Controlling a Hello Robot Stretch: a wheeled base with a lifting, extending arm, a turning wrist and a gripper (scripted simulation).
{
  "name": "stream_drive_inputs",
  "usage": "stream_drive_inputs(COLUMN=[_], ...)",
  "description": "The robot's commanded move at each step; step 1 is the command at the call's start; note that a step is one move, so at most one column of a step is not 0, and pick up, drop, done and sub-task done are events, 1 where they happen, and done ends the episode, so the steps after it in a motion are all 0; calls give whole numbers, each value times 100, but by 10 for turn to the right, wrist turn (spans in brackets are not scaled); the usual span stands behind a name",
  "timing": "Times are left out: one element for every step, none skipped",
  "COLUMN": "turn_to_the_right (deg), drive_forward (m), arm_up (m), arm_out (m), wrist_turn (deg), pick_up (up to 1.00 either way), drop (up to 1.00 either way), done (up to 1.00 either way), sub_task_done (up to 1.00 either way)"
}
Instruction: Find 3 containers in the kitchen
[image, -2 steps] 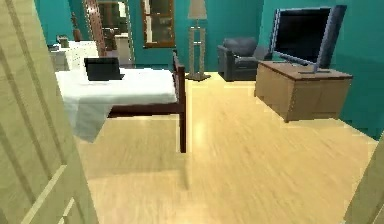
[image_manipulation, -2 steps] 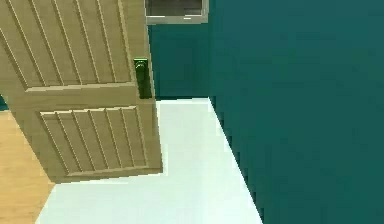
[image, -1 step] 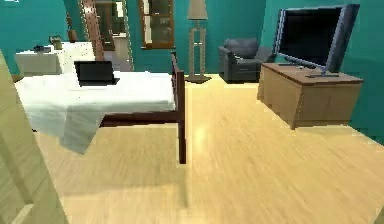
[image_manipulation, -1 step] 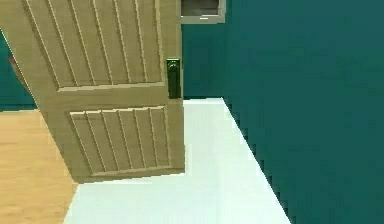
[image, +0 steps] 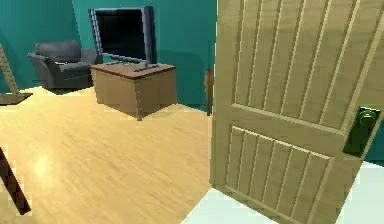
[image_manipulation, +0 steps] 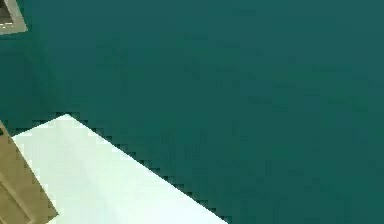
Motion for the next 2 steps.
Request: stream_drive_inputs(turn_to_the_right=[240, 0], drive_forward=[0, 15], arm_up=[0, 0], arm_out=[0, 0], wrist_turn=[0, 0], pick_up=[0, 0], drop=[0, 0], done=[0, 0], sub_task_done=[0, 0])
